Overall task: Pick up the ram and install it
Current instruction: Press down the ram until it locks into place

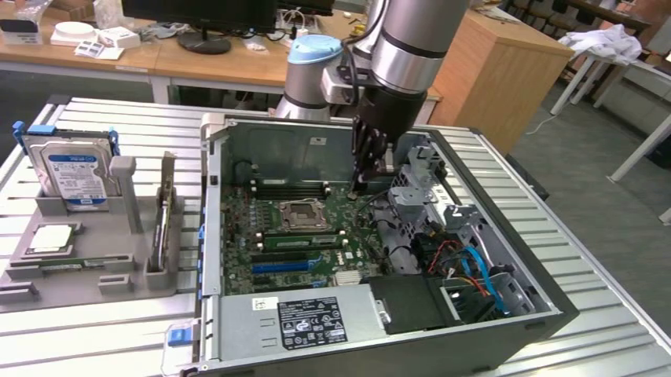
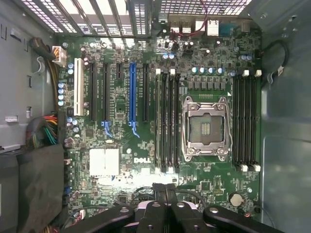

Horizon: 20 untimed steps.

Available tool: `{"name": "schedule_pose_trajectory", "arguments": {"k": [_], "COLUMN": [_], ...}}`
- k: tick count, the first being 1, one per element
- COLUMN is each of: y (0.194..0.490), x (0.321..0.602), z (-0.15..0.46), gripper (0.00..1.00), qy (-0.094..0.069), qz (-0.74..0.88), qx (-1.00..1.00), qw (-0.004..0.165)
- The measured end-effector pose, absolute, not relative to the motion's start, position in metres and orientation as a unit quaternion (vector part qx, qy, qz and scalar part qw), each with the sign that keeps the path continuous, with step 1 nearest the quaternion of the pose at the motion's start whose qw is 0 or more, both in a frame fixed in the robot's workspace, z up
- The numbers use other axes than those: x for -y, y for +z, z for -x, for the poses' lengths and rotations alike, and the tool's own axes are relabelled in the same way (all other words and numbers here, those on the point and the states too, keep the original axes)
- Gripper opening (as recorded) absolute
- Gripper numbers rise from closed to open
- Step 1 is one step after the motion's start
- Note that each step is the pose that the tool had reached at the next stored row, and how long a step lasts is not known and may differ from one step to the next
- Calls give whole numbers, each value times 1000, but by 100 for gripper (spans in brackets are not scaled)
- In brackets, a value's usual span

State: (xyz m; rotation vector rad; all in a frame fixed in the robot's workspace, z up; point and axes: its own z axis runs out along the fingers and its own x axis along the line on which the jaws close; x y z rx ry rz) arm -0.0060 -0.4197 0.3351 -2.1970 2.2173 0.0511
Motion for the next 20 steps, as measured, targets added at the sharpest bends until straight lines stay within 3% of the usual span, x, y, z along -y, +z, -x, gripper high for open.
{"name": "schedule_pose_trajectory", "arguments": {"k": [20], "y": [317], "x": [420], "z": [6], "gripper": [11], "qy": [16], "qz": [704], "qx": [-710], "qw": [10]}}
